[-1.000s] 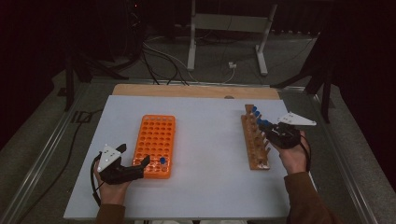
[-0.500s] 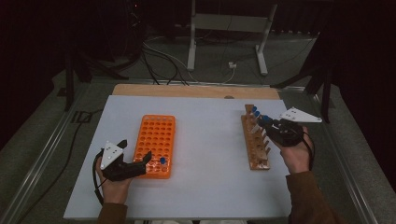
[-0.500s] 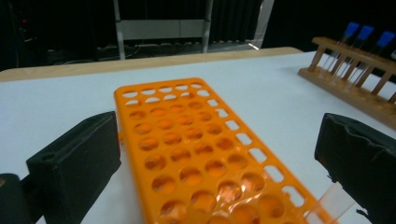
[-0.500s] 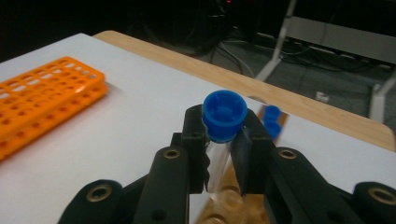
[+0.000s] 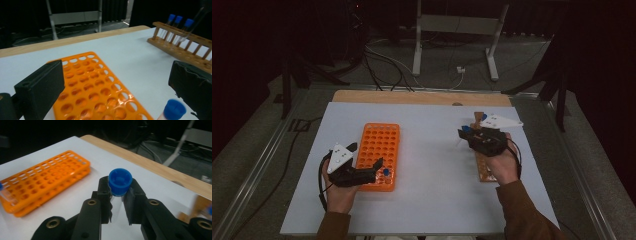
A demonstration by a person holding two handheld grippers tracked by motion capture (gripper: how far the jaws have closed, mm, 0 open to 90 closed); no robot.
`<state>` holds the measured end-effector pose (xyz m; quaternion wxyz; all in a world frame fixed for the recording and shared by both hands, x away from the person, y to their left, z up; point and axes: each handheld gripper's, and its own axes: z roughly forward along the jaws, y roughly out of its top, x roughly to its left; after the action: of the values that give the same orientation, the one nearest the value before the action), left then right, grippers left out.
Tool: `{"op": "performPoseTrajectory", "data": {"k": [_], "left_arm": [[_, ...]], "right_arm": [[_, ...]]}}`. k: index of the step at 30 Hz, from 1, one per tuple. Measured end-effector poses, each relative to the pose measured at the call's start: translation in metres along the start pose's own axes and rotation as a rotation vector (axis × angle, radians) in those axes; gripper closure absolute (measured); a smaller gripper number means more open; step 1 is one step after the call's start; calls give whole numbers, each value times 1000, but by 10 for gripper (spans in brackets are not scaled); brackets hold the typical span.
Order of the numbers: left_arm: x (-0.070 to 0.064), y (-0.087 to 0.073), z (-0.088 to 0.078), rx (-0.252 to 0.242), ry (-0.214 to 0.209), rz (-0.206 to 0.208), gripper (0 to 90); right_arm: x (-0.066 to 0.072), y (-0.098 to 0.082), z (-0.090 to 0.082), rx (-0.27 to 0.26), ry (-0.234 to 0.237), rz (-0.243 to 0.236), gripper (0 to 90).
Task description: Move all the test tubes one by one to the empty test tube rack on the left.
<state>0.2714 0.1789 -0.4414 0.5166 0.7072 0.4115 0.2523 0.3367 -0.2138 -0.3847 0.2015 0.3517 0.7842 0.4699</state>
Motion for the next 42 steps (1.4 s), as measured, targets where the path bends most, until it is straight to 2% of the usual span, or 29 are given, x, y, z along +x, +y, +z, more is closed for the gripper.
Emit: {"op": "performPoseTrajectory", "data": {"k": [3,6,10,13,19,22,25,28,31,32,36,38,39,42], "left_arm": [[-1,3,5,7,-9,0,14],[-3,3,8,3,-20,-17,14],[-5,5,9,1,-28,-12,14],[-7,6,10,-13,-32,-27,14],[-13,5,14,10,-31,3,16],[-14,6,13,5,-37,3,35],[-17,9,12,-5,-49,6,59],[-22,14,13,-13,-78,22,87],[-32,21,16,-16,-110,57,178],[-36,24,18,-6,-115,72,181],[-51,30,26,20,-131,140,300],[-56,31,31,37,-119,162,365],[-57,32,34,42,-117,167,394],[-58,33,40,37,-128,139,494]], "right_arm": [[12,7,14,21,36,-23,763],[24,12,29,50,62,-48,764],[39,18,41,58,94,-71,763],[48,22,48,57,115,-78,763],[63,27,57,61,140,-90,763],[67,29,60,56,151,-92,763],[71,32,63,48,170,-83,763],[76,35,65,44,189,-82,763],[82,38,67,40,211,-77,763],[84,40,67,39,219,-75,763],[91,44,66,29,235,-84,762],[94,46,65,28,243,-85,763],[95,46,64,32,247,-89,762],[98,48,63,42,253,-102,762]]}}
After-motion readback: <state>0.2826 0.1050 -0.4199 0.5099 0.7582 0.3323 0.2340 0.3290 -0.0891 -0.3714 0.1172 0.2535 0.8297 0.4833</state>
